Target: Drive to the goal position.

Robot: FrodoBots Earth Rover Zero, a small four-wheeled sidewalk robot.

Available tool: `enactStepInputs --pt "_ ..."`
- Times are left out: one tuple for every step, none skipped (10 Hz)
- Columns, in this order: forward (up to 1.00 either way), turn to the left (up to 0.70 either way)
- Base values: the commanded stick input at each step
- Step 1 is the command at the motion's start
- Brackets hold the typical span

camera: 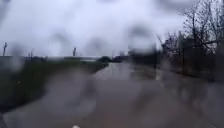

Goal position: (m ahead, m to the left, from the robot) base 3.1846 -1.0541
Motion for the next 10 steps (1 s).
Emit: enactStepInputs --pt "0.26 0.0" --pt "0.27 0.0" --pt "0.27 0.0" --pt "0.28 0.0" --pt "0.3 0.0" --pt "0.33 0.0" --pt "0.34 0.0" --pt "0.34 0.0" --pt "0.34 0.0" --pt "0.34 0.0"
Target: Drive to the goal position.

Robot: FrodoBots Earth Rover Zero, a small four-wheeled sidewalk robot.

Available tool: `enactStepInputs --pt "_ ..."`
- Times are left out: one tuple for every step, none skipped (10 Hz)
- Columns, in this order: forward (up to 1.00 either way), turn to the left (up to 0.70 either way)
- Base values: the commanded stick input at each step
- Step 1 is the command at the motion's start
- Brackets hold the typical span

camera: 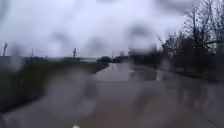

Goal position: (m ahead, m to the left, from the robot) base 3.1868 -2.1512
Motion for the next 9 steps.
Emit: enactStepInputs --pt "0.34 0.0" --pt "0.34 0.0" --pt "0.34 0.0" --pt "0.34 0.0" --pt "0.34 0.0" --pt "0.34 0.0" --pt "0.34 0.0" --pt "0.34 0.0" --pt "0.34 0.0"
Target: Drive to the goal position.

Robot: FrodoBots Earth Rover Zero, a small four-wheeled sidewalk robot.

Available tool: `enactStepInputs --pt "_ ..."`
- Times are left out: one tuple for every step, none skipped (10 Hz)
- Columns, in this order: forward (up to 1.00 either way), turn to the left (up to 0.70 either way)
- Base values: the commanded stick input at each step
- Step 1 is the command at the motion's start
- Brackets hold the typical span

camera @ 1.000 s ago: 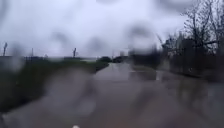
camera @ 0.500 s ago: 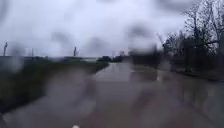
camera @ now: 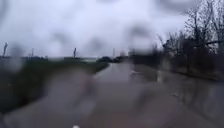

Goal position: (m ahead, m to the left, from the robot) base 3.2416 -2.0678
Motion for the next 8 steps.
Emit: enactStepInputs --pt "0.34 0.0" --pt "0.34 0.0" --pt "0.34 0.0" --pt "0.34 0.0" --pt "0.34 0.0" --pt "0.33 0.0" --pt "0.32 0.0" --pt "0.31 0.0"
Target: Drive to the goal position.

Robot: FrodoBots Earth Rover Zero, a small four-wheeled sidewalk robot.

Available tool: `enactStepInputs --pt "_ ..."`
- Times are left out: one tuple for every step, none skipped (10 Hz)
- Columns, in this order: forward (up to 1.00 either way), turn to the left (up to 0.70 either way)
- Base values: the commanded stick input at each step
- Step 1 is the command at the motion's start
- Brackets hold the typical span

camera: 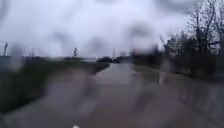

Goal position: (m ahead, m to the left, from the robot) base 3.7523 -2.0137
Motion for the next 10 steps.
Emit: enactStepInputs --pt "0.31 0.0" --pt "0.3 0.0" --pt "0.3 0.0" --pt "0.3 0.0" --pt "0.29 0.0" --pt "0.29 0.0" --pt "0.29 0.0" --pt "0.29 0.0" --pt "0.28 0.0" --pt "0.27 0.0"
